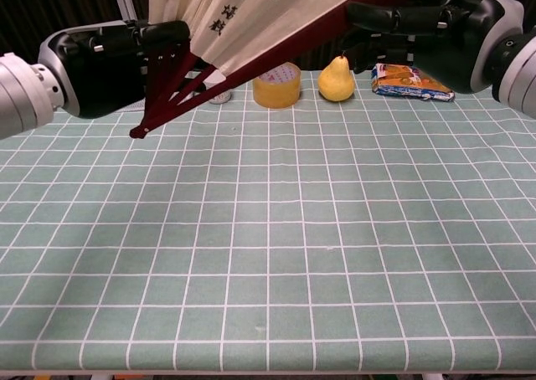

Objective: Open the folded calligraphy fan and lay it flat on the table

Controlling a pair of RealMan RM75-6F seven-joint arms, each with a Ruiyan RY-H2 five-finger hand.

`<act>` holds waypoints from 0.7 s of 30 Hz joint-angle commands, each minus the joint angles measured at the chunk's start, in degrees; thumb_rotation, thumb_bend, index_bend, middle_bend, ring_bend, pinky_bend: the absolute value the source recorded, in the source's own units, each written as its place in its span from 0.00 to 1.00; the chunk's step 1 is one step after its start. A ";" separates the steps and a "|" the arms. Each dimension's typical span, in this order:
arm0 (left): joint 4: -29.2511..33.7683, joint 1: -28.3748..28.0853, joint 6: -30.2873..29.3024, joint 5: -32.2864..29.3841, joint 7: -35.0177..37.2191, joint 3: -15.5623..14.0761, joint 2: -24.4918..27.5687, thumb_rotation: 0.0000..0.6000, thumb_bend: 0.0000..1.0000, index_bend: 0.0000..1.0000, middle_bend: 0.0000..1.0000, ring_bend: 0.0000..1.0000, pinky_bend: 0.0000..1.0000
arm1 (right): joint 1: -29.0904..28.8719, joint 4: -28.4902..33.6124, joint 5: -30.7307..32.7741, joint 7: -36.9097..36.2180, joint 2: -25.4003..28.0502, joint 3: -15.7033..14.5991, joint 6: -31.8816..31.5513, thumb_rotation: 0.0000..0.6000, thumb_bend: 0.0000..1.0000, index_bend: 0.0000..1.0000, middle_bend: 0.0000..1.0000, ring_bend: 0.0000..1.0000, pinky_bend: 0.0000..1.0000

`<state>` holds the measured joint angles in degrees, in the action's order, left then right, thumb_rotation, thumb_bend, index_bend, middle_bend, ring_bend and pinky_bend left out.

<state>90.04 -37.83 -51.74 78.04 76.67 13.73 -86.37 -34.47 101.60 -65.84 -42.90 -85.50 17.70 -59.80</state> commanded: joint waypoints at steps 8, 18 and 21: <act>0.00 0.45 0.79 0.78 4.49 0.03 0.80 1.00 0.41 0.58 0.51 0.40 0.46 | 0.94 -0.10 3.88 2.27 -2.49 2.05 -0.01 1.00 0.40 0.89 0.69 0.56 0.62; 0.87 1.70 1.00 -0.28 12.18 1.38 2.08 1.00 0.41 0.58 0.51 0.40 0.46 | 3.03 0.04 6.23 -1.47 -1.96 3.56 2.68 1.00 0.44 0.95 0.72 0.58 0.62; 1.61 2.58 0.92 -2.05 14.96 2.40 2.57 1.00 0.41 0.58 0.51 0.40 0.46 | 4.10 0.05 7.43 -3.92 -1.52 4.17 3.74 1.00 0.44 0.95 0.72 0.58 0.62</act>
<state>91.16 -35.84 -50.78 76.98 90.34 15.47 -84.19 -31.04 101.59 -59.14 -45.69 -87.36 21.43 -56.74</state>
